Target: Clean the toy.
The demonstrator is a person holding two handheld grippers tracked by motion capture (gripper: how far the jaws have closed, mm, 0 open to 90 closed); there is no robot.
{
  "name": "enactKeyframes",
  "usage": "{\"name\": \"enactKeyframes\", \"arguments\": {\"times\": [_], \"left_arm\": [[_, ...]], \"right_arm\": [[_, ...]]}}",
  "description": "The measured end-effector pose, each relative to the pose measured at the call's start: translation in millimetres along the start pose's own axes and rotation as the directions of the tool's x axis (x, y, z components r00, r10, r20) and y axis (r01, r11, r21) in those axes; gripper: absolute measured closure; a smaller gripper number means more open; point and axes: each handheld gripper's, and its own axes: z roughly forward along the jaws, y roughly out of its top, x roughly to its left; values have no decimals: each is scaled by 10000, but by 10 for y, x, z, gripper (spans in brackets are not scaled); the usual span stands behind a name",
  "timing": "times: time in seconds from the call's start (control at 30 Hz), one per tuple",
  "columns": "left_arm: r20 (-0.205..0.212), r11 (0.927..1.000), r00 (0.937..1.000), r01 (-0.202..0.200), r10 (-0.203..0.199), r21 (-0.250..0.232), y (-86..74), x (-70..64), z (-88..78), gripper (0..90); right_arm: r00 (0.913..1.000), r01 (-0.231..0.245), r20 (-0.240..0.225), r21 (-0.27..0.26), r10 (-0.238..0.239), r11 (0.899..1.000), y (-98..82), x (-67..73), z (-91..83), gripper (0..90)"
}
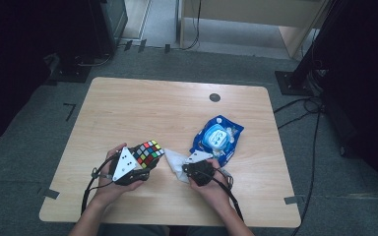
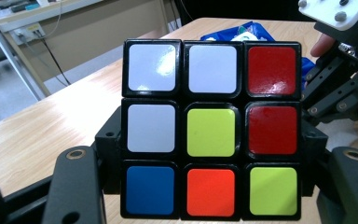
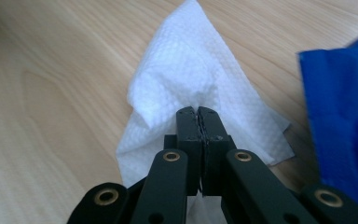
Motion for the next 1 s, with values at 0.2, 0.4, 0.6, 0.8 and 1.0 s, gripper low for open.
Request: {"name": "enactKeyframes", "arguments": {"times": [0.2,0.4,0.6,0.8,1.0], "left_arm": [[11,10000,10000,36,-36,-6,3,7,9,336],[69,10000,10000,-9,9,-3,11,-4,22,336],[64,10000,10000,37,-37,-66,14,8,16,336],[8,9997,9999,159,-159,-182,24,51,-19,336],[108,9995,9996,271,-269,-158,18,53,-20,336]], "right_arm": [[9924,-999,733,88,990,9950,-5,43,-22,898],[9830,-1795,406,28,1792,9838,9,161,-25,838],[9460,-2268,-2425,-204,2153,9737,19,195,48,635],[9397,-1285,-3342,-1506,719,9802,90,251,-45,585],[9631,1272,-1989,-2562,-1811,9582,102,207,13,448]]}}
